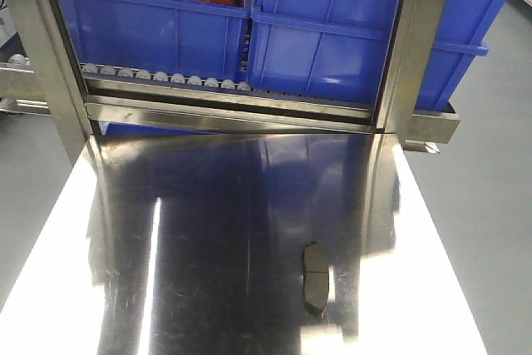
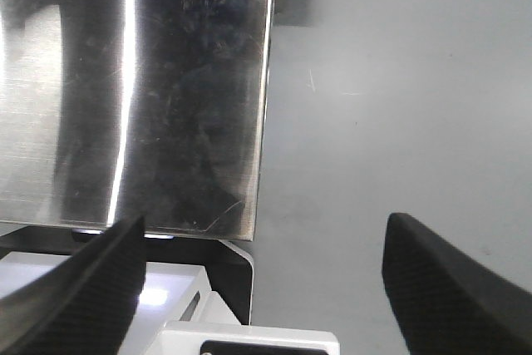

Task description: Move and align brake pads A on conveyor

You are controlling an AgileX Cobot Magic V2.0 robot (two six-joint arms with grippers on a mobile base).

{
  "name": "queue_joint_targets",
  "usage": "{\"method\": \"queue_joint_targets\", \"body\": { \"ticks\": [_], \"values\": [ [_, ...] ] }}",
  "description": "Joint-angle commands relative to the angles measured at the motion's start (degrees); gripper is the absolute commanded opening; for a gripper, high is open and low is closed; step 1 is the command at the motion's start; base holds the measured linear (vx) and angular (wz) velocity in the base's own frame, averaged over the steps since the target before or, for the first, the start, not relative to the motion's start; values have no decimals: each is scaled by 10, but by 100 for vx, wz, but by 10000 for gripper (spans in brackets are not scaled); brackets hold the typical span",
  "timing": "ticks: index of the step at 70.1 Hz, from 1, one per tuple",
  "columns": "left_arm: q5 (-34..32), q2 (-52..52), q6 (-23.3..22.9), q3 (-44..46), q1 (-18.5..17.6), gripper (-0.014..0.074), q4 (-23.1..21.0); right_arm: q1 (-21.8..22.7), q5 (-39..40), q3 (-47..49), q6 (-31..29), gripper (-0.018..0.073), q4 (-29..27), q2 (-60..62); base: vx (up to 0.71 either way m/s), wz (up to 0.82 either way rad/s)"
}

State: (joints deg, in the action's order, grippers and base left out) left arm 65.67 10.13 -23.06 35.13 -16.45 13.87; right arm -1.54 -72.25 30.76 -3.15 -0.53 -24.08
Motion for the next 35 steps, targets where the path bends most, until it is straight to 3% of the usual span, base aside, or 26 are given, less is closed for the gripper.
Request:
{"method": "queue_joint_targets", "body": {
  "ticks": [1, 17, 35],
  "values": [
    [-51, 8, 1, 17, 0, -6, 10, 2, -4, 18, -4, 565, -9, -6, 0, 0],
    [-51, 8, 1, 17, 0, -6, 10, 2, 1, 73, -4, 565, -17, -31, 0, 0],
    [-51, 8, 1, 17, 0, -6, 10, 2, 25, 138, 4, 565, -41, -167, 0, 0]
  ]
}}
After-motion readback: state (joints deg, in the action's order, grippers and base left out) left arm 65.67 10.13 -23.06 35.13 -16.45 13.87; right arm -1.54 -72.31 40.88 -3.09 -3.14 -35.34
